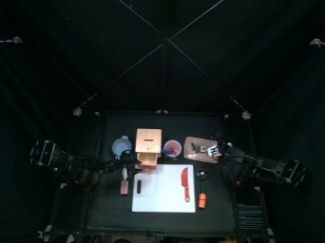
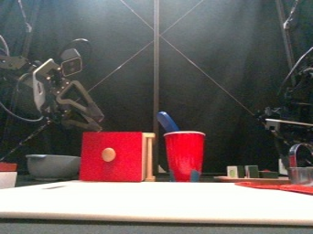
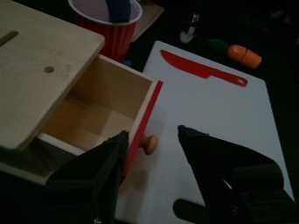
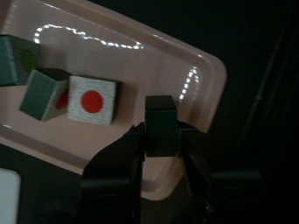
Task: Place sushi on board then cut the sushi with the knife then place the pieces on the plate
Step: Place the 4 sushi pieces on the plate
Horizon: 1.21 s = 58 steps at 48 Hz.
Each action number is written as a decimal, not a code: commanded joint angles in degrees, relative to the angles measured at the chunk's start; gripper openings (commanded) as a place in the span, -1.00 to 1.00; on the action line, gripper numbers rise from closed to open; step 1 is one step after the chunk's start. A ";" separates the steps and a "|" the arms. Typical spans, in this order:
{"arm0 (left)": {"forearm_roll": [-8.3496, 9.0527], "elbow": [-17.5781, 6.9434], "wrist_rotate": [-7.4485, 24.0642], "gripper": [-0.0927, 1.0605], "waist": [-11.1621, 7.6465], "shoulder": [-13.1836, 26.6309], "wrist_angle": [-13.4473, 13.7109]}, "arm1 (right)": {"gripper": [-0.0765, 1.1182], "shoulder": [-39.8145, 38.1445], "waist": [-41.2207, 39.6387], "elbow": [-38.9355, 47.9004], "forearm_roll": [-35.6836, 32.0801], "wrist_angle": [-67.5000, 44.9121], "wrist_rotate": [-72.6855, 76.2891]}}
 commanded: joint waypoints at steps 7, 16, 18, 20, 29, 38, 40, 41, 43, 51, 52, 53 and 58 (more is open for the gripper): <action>0.18 -0.62 0.00 0.66 -0.18 -0.09 -0.26 | 0.63 -0.35 -0.09 -0.70 0.09 1.67 -0.18; 0.09 -0.97 -0.18 0.66 -0.18 -0.18 -0.26 | 0.63 -3.25 0.62 -2.64 0.26 3.96 -0.18; 0.09 -1.14 -0.18 0.66 -0.09 -0.09 -0.26 | 0.63 -4.75 2.20 -3.52 0.35 4.13 -0.18; 0.09 -1.41 -0.18 0.66 -0.18 -0.09 -0.26 | 0.63 -6.15 3.87 -4.31 0.35 3.96 -0.44; 0.26 -2.81 0.00 0.66 -0.18 -0.53 -0.26 | 0.64 -10.02 15.56 -7.91 -2.64 -4.83 -0.88; 4.57 -3.96 0.26 0.66 -0.35 -3.96 -1.76 | 0.63 -8.35 28.21 -7.82 -16.00 -24.17 -0.53; 5.98 -3.60 0.26 0.66 -0.26 -5.27 -2.55 | 0.63 -7.82 29.27 -7.56 -18.46 -27.33 -0.26; 6.59 -3.43 0.18 0.66 -0.26 -6.06 -2.99 | 0.63 -7.56 29.88 -7.47 -19.86 -29.18 -0.26; 7.91 -3.08 0.18 0.66 -0.35 -8.00 -4.48 | 0.63 -7.56 30.06 -7.29 -21.09 -31.46 0.00; 10.20 -0.88 -0.18 0.66 -0.70 -14.77 -8.70 | 0.63 -7.38 30.23 -6.77 -25.93 -41.22 -2.64; 10.20 -0.44 -0.18 0.66 -0.79 -15.21 -8.79 | 0.63 -7.29 30.15 -6.68 -26.81 -42.01 -3.08; 10.20 -0.18 -0.18 0.66 -0.79 -15.56 -8.79 | 0.63 -7.12 30.15 -6.68 -27.60 -42.89 -3.52; 9.67 1.05 -0.26 0.66 -0.70 -16.61 -8.88 | 0.63 -6.68 30.15 -6.33 -29.44 -45.18 -5.10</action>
